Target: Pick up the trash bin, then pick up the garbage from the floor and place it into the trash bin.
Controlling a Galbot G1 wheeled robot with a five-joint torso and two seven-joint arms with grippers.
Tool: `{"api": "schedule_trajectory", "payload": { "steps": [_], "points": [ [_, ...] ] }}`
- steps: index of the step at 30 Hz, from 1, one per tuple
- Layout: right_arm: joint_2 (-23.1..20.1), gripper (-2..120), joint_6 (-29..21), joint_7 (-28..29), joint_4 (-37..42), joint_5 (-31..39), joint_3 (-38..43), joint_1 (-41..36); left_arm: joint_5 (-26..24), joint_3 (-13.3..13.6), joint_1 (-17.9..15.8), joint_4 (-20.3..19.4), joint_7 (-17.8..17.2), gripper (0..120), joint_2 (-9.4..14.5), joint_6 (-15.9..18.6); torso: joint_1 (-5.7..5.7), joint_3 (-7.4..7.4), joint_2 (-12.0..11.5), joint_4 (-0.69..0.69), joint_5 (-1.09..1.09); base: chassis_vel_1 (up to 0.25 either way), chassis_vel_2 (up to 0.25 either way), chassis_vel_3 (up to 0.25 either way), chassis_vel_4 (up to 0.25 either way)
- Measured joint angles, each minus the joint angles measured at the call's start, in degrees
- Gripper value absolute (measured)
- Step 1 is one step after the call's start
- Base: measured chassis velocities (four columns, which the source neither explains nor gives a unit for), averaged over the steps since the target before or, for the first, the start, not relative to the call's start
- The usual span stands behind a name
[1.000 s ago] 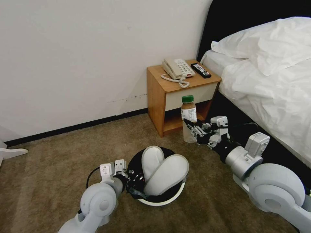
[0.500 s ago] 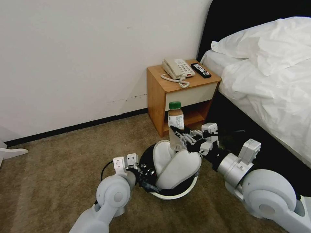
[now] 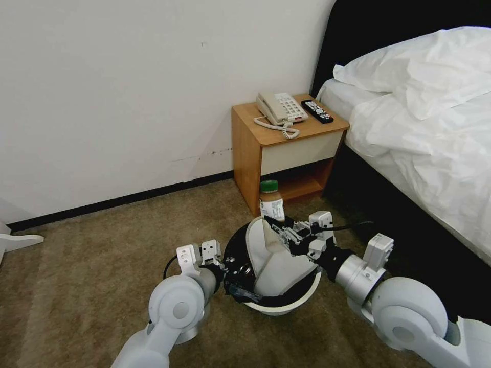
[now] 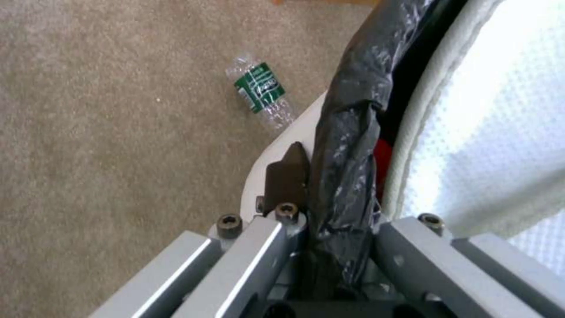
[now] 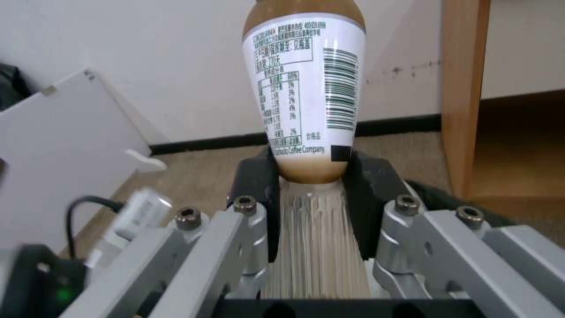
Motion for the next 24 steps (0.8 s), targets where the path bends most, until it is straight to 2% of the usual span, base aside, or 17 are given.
{"api": "schedule_trajectory", "payload": {
  "steps": [10,24],
  "points": [
    [3.4,22,0.3,-1.6,-5.0,-3.6,-3.5,0.6,-5.4,-2.3,0.6,-2.7,-1.1,2,1.6,0.0,0.00,0.00,0.0,0.00,0.00,0.000,0.000,0.000,0.000],
    [6.1,22,0.4,-1.6,-8.9,-5.9,-8.1,2.3,-6.5,-3.1,0.5,-4.0,-1.2,2,2.2,0.0,0.00,0.00,0.0,0.00,0.00,0.000,0.000,0.000,0.000]
  ]
}}
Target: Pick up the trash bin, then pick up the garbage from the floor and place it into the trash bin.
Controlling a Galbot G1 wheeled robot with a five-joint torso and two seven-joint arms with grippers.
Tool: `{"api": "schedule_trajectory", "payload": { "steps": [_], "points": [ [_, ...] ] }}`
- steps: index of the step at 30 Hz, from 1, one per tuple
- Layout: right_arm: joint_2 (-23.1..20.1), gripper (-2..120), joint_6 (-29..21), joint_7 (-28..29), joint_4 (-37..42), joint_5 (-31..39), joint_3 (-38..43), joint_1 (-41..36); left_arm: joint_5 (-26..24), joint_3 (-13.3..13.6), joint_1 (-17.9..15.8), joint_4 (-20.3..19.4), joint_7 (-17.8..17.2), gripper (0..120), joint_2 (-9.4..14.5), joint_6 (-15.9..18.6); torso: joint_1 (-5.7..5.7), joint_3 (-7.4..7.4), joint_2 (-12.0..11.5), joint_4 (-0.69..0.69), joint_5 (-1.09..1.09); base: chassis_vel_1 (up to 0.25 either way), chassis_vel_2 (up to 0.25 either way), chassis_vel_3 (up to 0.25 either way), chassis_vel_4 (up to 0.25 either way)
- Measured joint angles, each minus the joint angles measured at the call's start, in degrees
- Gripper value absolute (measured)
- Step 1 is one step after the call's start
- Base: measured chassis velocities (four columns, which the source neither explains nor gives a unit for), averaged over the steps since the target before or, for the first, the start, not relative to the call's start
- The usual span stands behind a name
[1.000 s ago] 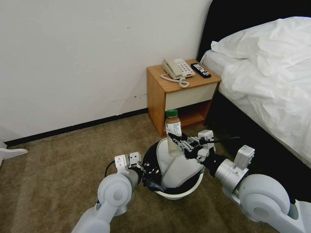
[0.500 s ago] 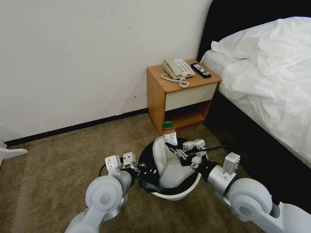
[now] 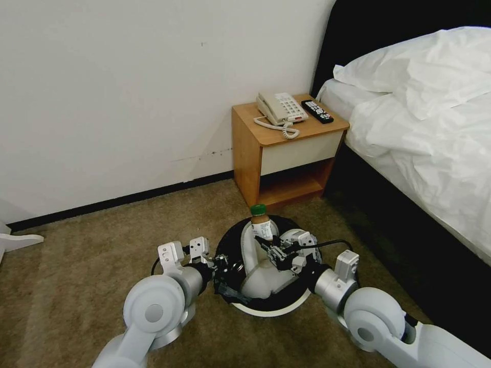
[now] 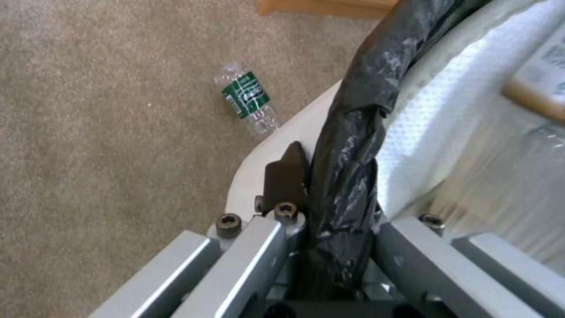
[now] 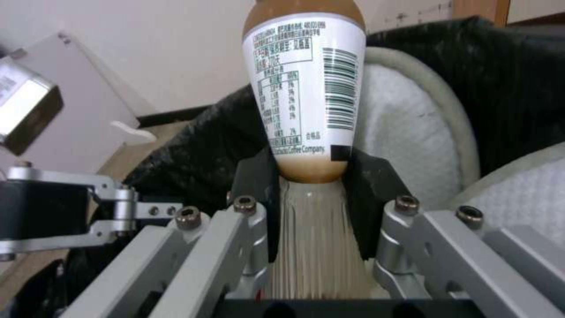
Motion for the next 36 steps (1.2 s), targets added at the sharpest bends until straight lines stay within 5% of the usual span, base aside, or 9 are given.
{"api": "schedule_trajectory", "payload": {
  "steps": [23,36],
  "points": [
    [0.6,22,-0.7,0.3,-0.6,-1.2,-2.2,1.1,5.1,0.8,0.6,0.5,0.8,2,-1.1,0.0,0.00,0.00,0.0,0.00,0.01,0.000,0.000,0.000,0.000],
    [0.1,71,-0.9,0.2,0.4,-1.2,-1.9,0.9,11.5,1.5,0.3,2.6,1.7,2,-1.8,0.0,0.00,0.00,0.0,0.00,0.01,0.000,0.000,0.000,0.000]
  ]
}}
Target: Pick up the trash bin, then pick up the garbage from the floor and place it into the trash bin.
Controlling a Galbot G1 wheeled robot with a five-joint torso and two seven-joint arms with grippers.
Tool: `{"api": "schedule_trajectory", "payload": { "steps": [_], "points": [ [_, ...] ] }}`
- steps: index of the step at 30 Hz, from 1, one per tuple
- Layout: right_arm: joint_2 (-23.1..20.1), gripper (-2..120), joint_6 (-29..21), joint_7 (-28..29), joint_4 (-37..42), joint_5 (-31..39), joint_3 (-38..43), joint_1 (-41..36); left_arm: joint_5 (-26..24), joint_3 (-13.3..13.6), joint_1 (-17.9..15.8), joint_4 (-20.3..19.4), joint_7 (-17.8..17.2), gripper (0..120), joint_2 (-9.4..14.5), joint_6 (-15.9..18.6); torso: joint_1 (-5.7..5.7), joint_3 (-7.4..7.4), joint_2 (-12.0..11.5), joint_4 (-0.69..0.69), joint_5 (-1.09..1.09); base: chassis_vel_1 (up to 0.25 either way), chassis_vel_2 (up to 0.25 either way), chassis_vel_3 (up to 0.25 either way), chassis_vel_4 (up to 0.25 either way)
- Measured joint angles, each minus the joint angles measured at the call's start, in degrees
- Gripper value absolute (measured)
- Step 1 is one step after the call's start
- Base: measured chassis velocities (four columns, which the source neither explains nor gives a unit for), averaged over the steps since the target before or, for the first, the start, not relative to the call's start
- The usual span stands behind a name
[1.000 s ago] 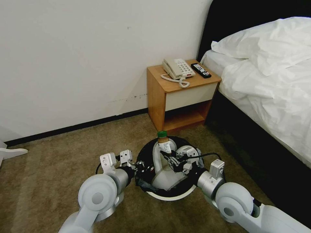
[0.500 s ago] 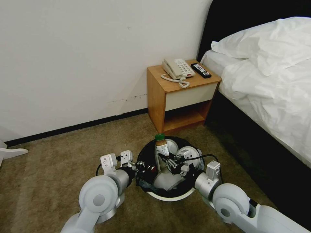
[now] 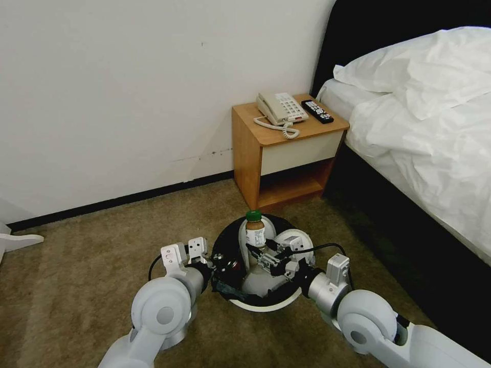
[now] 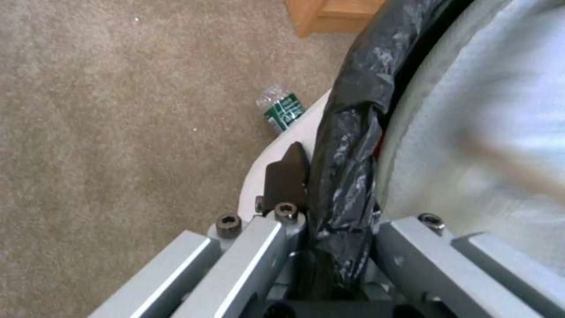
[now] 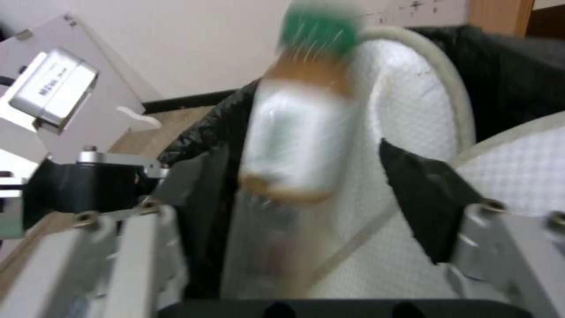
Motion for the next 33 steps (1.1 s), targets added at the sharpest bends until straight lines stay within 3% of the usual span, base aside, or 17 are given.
{"api": "schedule_trajectory", "payload": {
  "steps": [5,8,27,33],
  "points": [
    [0.0,88,0.0,-0.3,-0.1,0.0,-0.1,0.0,1.2,0.1,0.0,0.4,0.4,2,-0.3,0.0,0.00,0.00,0.0,0.00,0.00,0.000,0.000,0.000,0.000],
    [0.1,92,0.0,-0.6,-0.4,-0.1,-0.2,0.1,1.6,0.2,0.0,0.5,0.7,2,-0.3,0.0,0.00,0.00,0.0,0.00,0.00,0.000,0.000,0.000,0.000],
    [0.1,92,0.4,-1.5,-0.1,-0.3,0.3,0.7,5.1,0.1,0.1,1.9,2.6,2,-0.7,0.0,0.00,0.00,0.0,0.00,0.00,0.000,0.000,0.000,0.000],
    [-1.5,92,0.7,-1.6,2.3,0.3,3.4,0.7,8.6,-2.3,1.2,2.6,3.6,2,-0.1,0.0,0.00,0.00,0.0,0.00,0.00,0.000,0.000,0.000,0.000]
  ]
}}
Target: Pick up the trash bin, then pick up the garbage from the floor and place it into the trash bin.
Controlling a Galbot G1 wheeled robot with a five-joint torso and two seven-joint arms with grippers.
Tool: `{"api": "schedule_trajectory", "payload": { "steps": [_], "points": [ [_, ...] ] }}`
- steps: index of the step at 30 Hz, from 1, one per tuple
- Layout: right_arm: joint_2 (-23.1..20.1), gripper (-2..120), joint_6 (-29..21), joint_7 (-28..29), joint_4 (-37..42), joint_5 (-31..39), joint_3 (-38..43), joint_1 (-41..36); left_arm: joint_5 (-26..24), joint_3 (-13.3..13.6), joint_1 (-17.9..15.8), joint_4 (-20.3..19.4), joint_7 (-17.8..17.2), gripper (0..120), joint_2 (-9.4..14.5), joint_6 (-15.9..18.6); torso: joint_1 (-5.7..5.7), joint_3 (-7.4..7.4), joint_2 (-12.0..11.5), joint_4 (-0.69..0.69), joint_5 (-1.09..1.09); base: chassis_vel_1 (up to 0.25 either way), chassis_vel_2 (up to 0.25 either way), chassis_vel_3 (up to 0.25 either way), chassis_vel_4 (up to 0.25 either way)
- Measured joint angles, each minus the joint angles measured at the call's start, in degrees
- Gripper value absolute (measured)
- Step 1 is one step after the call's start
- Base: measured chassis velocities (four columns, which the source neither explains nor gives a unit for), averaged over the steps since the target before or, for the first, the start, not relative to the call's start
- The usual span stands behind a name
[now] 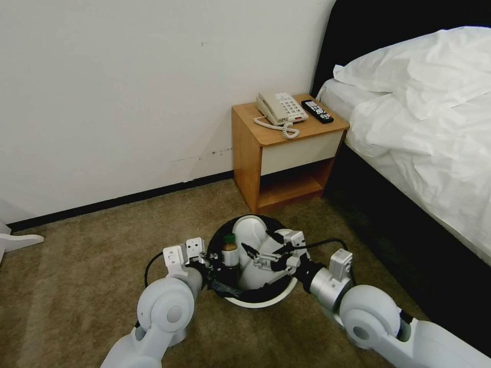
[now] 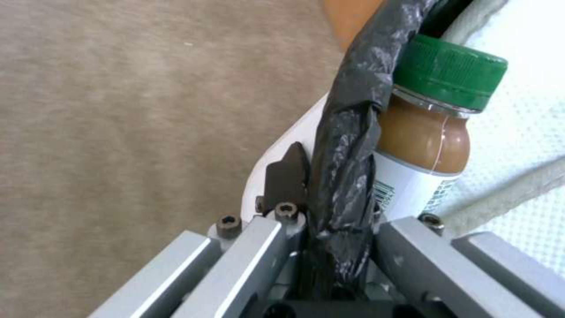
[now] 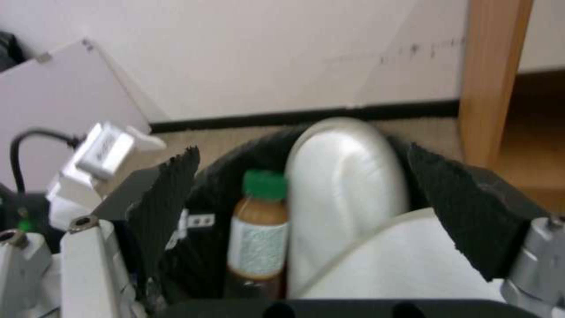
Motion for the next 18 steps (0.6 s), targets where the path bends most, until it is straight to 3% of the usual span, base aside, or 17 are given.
{"api": "schedule_trajectory", "payload": {
  "steps": [11,16,18],
  "points": [
    [-1.9,95,0.9,0.2,3.2,-0.5,3.3,-0.7,4.4,-4.5,3.7,-0.8,1.5,2,1.6,0.0,0.00,0.00,0.0,-0.01,-0.01,0.000,0.000,0.000,0.000],
    [-1.8,97,1.4,0.4,3.4,-2.2,4.1,-0.4,6.8,-7.9,7.4,-2.7,3.5,2,2.2,-0.1,0.00,0.00,0.0,0.00,-0.01,0.000,0.000,0.000,0.000],
    [-1.2,99,1.5,0.9,3.2,-3.2,4.4,-0.1,8.5,-10.7,10.2,-4.0,5.8,2,2.7,-0.9,0.00,0.00,0.0,0.01,0.00,0.000,0.000,0.000,0.000]
  ]
}}
